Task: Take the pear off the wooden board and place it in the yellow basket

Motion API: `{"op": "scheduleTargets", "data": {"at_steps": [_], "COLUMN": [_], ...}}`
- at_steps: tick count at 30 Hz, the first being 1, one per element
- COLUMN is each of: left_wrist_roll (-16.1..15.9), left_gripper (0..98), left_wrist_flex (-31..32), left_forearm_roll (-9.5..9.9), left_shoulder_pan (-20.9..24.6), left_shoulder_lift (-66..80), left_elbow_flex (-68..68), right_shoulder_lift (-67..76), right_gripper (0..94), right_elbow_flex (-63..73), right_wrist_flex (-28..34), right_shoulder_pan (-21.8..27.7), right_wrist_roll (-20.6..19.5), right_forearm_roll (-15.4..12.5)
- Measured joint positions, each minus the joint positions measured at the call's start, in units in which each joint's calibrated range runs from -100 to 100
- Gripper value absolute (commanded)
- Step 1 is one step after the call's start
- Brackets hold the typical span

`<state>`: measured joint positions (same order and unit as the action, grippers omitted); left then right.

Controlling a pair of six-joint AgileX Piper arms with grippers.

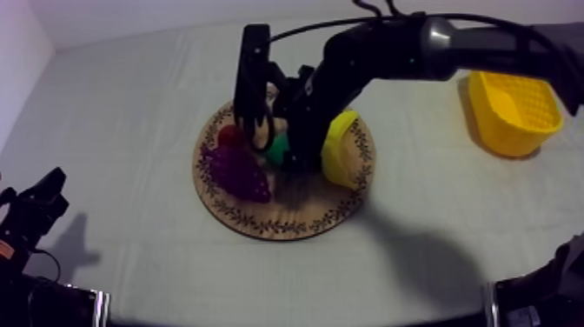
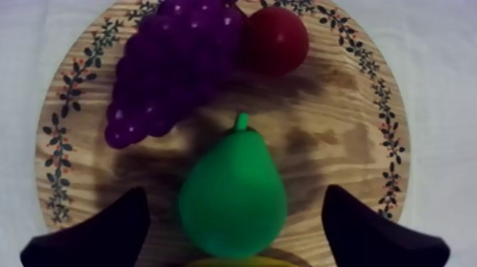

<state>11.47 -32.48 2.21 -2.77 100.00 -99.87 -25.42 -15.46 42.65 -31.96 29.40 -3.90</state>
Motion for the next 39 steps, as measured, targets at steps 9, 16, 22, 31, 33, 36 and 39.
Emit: {"op": "scheduleTargets", "data": {"at_steps": [9,16,22,31,33,36,39], "left_wrist_roll": [-0.03,-0.03,-0.03,-0.03,-0.03,0.00,0.00], "left_gripper": [0.1,0.1,0.1,0.1,0.1,0.1,0.1], "left_wrist_flex": [0.00,0.00,0.00,0.00,0.00,0.00,0.00], "left_forearm_roll": [0.00,0.00,0.00,0.00,0.00,0.00,0.00], "left_shoulder_pan": [0.00,0.00,0.00,0.00,0.00,0.00,0.00], "left_shoulder_lift": [0.00,0.00,0.00,0.00,0.00,0.00,0.00], "left_elbow_flex": [0.00,0.00,0.00,0.00,0.00,0.00,0.00], "right_shoulder_lift": [-5.85,-8.80,-9.12,-6.73,-5.80,-4.21,-2.02], "right_gripper": [88.5,79.9,62.2,46.4,45.8,45.2,44.7], "right_elbow_flex": [3.33,3.45,2.47,0.72,0.15,-0.32,-0.55], "right_wrist_flex": [-1.81,-3.07,-4.80,-6.05,-6.14,-5.67,-5.48], "right_shoulder_pan": [0.03,0.63,1.15,1.76,1.93,2.26,2.98], "right_wrist_roll": [-2.72,-4.40,-4.99,-3.33,-2.92,-2.32,-1.46], "right_forearm_roll": [2.63,3.90,3.90,2.18,1.55,0.61,-0.50]}}
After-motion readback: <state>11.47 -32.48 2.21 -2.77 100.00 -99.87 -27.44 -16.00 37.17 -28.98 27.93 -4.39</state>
